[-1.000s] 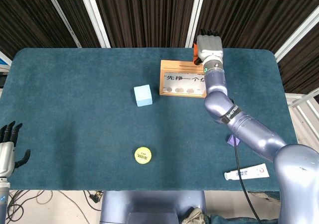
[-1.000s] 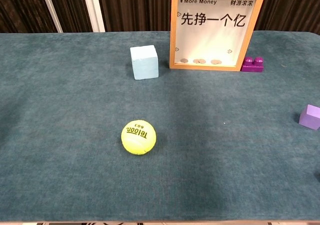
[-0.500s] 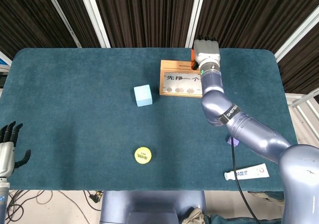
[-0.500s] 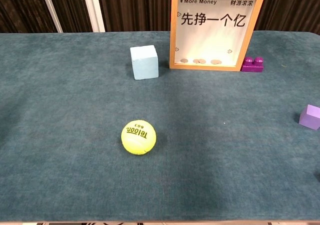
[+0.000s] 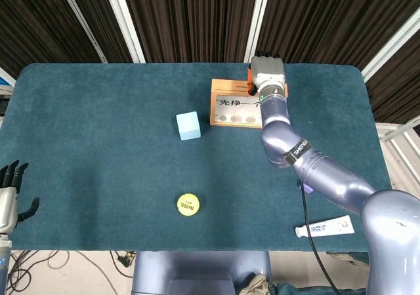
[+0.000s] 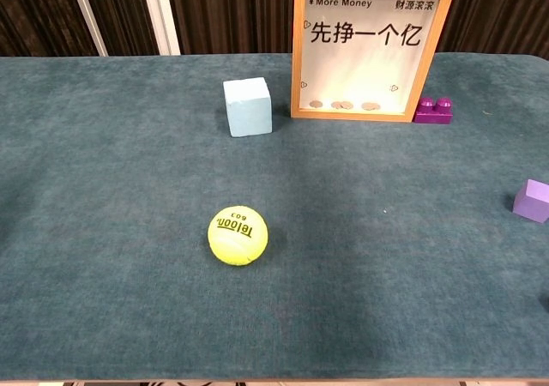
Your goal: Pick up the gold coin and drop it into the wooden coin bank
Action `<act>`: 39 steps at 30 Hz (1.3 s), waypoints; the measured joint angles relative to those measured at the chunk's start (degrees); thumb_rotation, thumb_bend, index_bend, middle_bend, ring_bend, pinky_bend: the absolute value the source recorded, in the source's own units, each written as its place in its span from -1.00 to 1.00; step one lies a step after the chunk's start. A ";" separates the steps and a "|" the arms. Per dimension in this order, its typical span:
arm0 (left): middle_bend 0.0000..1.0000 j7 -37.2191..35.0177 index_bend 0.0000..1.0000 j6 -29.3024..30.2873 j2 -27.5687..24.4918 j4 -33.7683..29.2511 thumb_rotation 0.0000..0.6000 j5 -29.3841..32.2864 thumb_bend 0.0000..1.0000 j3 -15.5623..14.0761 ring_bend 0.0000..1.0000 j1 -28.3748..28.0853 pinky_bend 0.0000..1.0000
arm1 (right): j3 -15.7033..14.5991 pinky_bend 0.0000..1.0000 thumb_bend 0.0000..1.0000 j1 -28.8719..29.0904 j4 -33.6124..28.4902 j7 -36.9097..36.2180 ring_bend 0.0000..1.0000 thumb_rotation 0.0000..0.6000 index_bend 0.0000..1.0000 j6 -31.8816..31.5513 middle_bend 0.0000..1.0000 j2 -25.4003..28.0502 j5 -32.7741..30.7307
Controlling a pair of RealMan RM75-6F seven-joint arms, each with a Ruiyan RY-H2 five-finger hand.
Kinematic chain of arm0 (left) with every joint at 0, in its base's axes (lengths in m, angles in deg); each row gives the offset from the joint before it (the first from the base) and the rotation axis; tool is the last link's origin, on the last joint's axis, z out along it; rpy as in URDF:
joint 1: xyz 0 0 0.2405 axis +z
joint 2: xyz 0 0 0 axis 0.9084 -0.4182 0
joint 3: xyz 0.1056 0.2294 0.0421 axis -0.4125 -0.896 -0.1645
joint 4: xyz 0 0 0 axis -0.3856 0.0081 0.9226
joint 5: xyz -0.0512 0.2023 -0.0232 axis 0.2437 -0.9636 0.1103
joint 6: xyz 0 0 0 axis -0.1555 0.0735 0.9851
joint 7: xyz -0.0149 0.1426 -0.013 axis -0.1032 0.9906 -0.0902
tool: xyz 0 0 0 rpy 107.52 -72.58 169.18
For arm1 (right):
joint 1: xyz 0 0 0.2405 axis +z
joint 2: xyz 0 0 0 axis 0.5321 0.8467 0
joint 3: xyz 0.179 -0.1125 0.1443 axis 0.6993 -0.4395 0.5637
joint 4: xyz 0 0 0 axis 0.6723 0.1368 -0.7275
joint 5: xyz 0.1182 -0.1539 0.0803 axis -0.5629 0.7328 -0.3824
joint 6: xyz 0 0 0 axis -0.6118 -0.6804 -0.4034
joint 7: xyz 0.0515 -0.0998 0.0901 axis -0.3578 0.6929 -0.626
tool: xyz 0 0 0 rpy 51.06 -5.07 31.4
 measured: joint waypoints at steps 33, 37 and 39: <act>-0.99 0.36 -0.78 0.25 -0.29 -0.72 1.00 0.82 -0.32 -0.05 -1.00 -0.18 -1.00 | 2.43 -1.00 -0.01 -0.26 1.61 5.59 -1.00 1.00 0.26 -0.15 -0.91 -0.55 -4.67; -0.99 0.43 -0.78 0.30 -0.30 -0.75 1.00 0.84 -0.32 -0.07 -1.00 -0.19 -1.00 | 2.85 -1.00 -0.01 -0.38 2.12 6.18 -1.00 1.00 0.26 0.00 -0.91 -0.74 -5.16; -0.99 0.44 -0.78 0.30 -0.30 -0.75 1.00 0.87 -0.32 -0.08 -1.00 -0.20 -1.00 | 3.06 -1.00 -0.01 -0.46 2.43 6.20 -1.00 1.00 0.26 0.12 -0.91 -0.87 -4.96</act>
